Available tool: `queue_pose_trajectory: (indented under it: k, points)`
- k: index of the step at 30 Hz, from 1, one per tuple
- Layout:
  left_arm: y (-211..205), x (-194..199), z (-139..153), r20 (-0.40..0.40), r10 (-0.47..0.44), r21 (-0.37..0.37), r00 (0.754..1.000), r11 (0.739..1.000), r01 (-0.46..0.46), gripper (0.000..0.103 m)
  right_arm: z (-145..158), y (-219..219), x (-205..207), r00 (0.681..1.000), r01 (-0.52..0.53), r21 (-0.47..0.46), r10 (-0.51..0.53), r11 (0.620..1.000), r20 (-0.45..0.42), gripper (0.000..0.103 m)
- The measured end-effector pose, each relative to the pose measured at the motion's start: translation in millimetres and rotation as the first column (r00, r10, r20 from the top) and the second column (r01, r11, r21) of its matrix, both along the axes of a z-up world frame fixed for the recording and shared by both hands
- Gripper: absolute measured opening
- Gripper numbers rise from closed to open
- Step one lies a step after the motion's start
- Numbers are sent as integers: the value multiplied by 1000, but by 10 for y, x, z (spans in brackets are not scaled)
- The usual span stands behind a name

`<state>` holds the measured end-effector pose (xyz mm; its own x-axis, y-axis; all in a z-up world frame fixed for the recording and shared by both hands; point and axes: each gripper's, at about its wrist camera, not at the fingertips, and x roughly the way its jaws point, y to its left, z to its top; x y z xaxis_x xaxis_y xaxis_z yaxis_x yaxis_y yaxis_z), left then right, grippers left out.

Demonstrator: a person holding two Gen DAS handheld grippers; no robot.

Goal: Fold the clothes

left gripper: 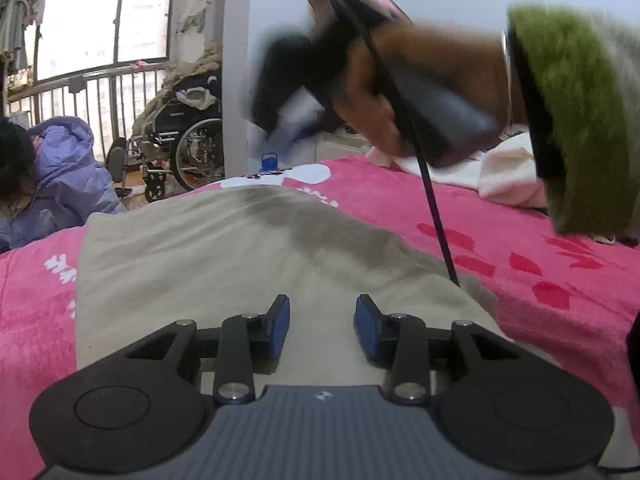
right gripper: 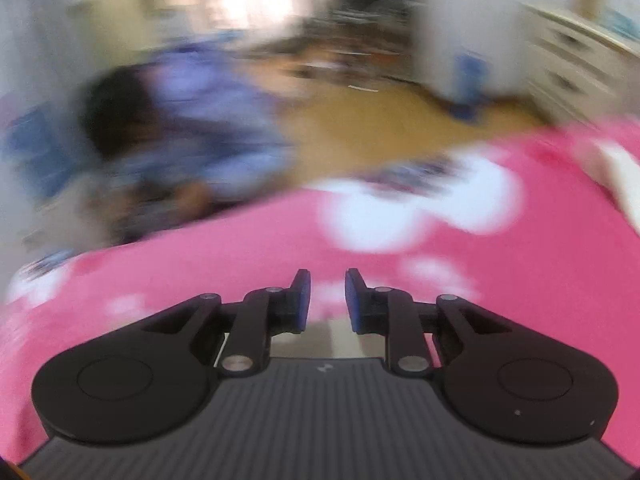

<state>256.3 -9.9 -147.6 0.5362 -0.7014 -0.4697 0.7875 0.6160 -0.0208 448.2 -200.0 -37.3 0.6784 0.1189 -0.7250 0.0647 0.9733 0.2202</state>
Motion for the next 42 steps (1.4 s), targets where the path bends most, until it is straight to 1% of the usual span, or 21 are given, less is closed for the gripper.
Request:
queue_pose_trajectory:
  k: [1,2,4,5,8,9,10,12,13,14,16,17,20,24,26,28,30,33,38,41,42]
  points:
    - [-2,-19,-6,9,4,-2,1000,1000,-4,37,57,191,1,993,-115,13,115,993,8,19]
    - [-3,-31,-12,14,6,-6,1000,1000,-6,37,89,389,1,973,-230,19,230,973,10,19]
    - [2,-45,-25,16,12,-19,1000,1000,-11,37,2,787,-1,904,-427,-10,427,904,-26,18]
    - [4,-48,-21,18,13,-24,1000,1000,-13,37,-82,943,31,876,-480,-30,478,876,-61,18]
    - [14,-70,-23,24,20,-33,1000,999,-20,37,-404,1239,240,847,-528,-127,509,840,-155,15]
    - [17,-63,-21,20,22,-36,1000,999,-22,37,-477,1232,349,859,-507,-134,488,851,-152,14]
    - [21,-55,-19,15,24,-40,1000,999,-24,37,-501,1192,458,886,-459,-130,442,879,-138,15]
    - [23,-56,-17,15,22,-43,1000,999,-21,37,-567,1094,694,941,-329,-177,308,927,-136,16]
    - [20,-63,-18,20,20,-42,1000,999,-19,37,-602,1012,792,958,-272,-186,248,944,-143,17]
    - [15,-74,-20,29,19,-41,999,999,-18,37,-616,917,861,971,-214,-178,190,961,-143,15]
    - [15,-70,-20,31,18,-46,999,999,-16,37,-530,669,849,989,-95,-74,86,993,-121,17]
    - [19,-62,-16,27,16,-50,999,999,-15,37,-473,557,811,994,-42,-33,38,999,-106,17]
    - [16,-42,9,17,15,-54,1000,998,-14,38,-123,254,362,999,52,-15,-52,999,-6,18]
    - [102,-52,120,6,4,-90,1000,996,-3,40,394,-195,-344,984,154,12,-154,988,93,18]
    - [199,-180,178,67,-4,-120,998,993,12,47,566,-314,-723,977,183,12,-184,983,109,18]
    - [256,-290,250,124,-18,-113,992,993,32,48,738,-433,-1102,969,213,12,-212,977,124,18]
    - [323,-306,316,125,-23,-100,992,994,36,48,873,-537,-1440,962,237,15,-236,971,134,18]
    - [413,-357,389,108,-14,-64,994,998,21,48,568,-493,-1429,980,179,51,-183,982,81,18]
    - [380,-351,350,125,65,75,990,994,-75,47,-70,-136,-1367,995,69,75,-62,995,-84,18]
    - [389,-283,225,74,82,120,994,989,-91,49,-421,-131,-1474,968,112,-10,-112,994,-224,17]
    - [394,-283,191,63,84,118,994,989,-91,49,-415,-195,-1557,959,155,-32,-158,987,-237,17]
